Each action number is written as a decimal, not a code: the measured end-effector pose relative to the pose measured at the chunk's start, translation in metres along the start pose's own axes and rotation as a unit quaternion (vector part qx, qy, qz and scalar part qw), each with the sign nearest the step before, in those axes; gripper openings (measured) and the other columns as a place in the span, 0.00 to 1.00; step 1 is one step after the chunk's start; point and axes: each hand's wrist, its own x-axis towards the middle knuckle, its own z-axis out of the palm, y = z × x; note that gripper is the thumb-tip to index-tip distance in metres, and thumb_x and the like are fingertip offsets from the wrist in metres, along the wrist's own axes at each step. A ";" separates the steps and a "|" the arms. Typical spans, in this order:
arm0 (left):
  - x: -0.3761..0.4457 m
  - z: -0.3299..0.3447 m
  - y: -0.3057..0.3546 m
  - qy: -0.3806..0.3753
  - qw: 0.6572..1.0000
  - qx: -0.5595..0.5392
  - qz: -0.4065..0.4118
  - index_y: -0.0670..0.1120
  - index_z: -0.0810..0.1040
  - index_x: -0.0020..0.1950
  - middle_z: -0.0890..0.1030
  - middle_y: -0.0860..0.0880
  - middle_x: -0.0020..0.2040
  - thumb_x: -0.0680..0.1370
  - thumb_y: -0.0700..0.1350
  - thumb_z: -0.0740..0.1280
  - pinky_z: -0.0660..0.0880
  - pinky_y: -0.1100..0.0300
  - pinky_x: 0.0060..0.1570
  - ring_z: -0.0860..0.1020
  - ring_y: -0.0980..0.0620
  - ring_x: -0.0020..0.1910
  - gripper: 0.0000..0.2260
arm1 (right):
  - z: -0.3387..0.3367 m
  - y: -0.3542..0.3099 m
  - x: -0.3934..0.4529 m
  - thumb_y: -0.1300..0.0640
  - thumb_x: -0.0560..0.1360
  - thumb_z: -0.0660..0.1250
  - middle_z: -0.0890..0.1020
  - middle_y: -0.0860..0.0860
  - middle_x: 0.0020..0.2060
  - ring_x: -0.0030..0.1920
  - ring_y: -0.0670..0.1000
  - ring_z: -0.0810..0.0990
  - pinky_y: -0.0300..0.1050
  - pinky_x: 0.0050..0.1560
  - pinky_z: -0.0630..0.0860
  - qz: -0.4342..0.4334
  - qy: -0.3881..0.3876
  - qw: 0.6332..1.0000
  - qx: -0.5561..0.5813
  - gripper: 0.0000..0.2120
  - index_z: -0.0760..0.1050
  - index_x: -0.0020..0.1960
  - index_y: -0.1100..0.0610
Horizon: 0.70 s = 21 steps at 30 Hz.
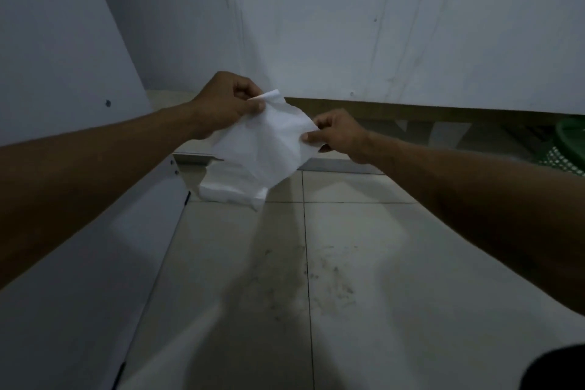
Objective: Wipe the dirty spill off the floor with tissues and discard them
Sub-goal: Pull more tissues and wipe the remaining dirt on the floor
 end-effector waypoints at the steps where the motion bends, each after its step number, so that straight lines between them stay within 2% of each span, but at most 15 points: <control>1: -0.002 0.000 0.001 -0.010 1.000 0.009 -0.003 0.47 0.86 0.49 0.86 0.48 0.49 0.76 0.41 0.76 0.82 0.55 0.50 0.84 0.50 0.47 0.03 | -0.004 -0.002 -0.003 0.60 0.76 0.75 0.86 0.55 0.53 0.53 0.53 0.86 0.46 0.50 0.86 -0.002 -0.005 1.000 -0.017 0.11 0.82 0.55 0.64; 4: -0.009 0.006 0.008 -0.044 0.998 0.032 -0.009 0.43 0.84 0.55 0.85 0.45 0.52 0.74 0.38 0.77 0.81 0.51 0.55 0.83 0.46 0.52 0.11 | -0.020 -0.008 -0.017 0.60 0.76 0.74 0.86 0.56 0.54 0.53 0.53 0.86 0.50 0.53 0.85 -0.004 -0.018 0.998 -0.056 0.11 0.83 0.56 0.64; 7: -0.015 0.015 0.015 -0.099 0.994 0.042 -0.012 0.46 0.83 0.57 0.85 0.49 0.52 0.73 0.37 0.77 0.81 0.56 0.53 0.84 0.51 0.51 0.13 | -0.035 -0.009 -0.034 0.60 0.77 0.74 0.86 0.56 0.52 0.52 0.53 0.86 0.48 0.52 0.86 -0.004 -0.028 0.995 -0.094 0.08 0.84 0.54 0.62; 10: -0.020 0.025 0.019 -0.151 0.985 0.087 -0.001 0.45 0.84 0.56 0.85 0.48 0.52 0.74 0.39 0.77 0.83 0.55 0.49 0.84 0.48 0.50 0.11 | -0.045 -0.010 -0.048 0.60 0.76 0.74 0.86 0.57 0.52 0.51 0.54 0.86 0.47 0.50 0.86 -0.006 -0.037 0.992 -0.122 0.09 0.84 0.54 0.63; 12: -0.024 0.033 0.020 -0.177 0.976 0.126 0.021 0.44 0.85 0.52 0.85 0.47 0.48 0.74 0.41 0.77 0.84 0.55 0.45 0.84 0.47 0.46 0.08 | -0.049 -0.012 -0.057 0.61 0.76 0.74 0.86 0.56 0.51 0.50 0.53 0.87 0.42 0.47 0.85 -0.008 -0.043 0.989 -0.140 0.08 0.83 0.54 0.63; 16: -0.033 0.045 0.026 -0.222 0.940 0.244 0.093 0.51 0.83 0.42 0.82 0.53 0.41 0.74 0.46 0.77 0.74 0.59 0.35 0.80 0.52 0.38 0.05 | -0.052 -0.014 -0.075 0.61 0.76 0.74 0.86 0.53 0.49 0.48 0.51 0.87 0.39 0.44 0.84 -0.007 -0.051 0.982 -0.180 0.07 0.84 0.53 0.60; 18: -0.036 0.048 0.030 -0.240 0.927 0.269 0.104 0.54 0.82 0.43 0.82 0.54 0.42 0.75 0.48 0.77 0.73 0.61 0.37 0.79 0.56 0.40 0.05 | -0.053 -0.015 -0.085 0.60 0.76 0.74 0.86 0.53 0.50 0.49 0.51 0.86 0.41 0.47 0.84 -0.004 -0.061 0.976 -0.207 0.05 0.83 0.52 0.58; 21: -0.039 0.051 0.035 -0.267 0.924 0.252 0.101 0.53 0.84 0.48 0.83 0.55 0.45 0.76 0.48 0.76 0.78 0.60 0.43 0.82 0.54 0.44 0.03 | -0.054 -0.016 -0.101 0.59 0.77 0.73 0.85 0.52 0.50 0.50 0.50 0.85 0.45 0.52 0.84 -0.003 -0.065 0.970 -0.236 0.05 0.83 0.52 0.57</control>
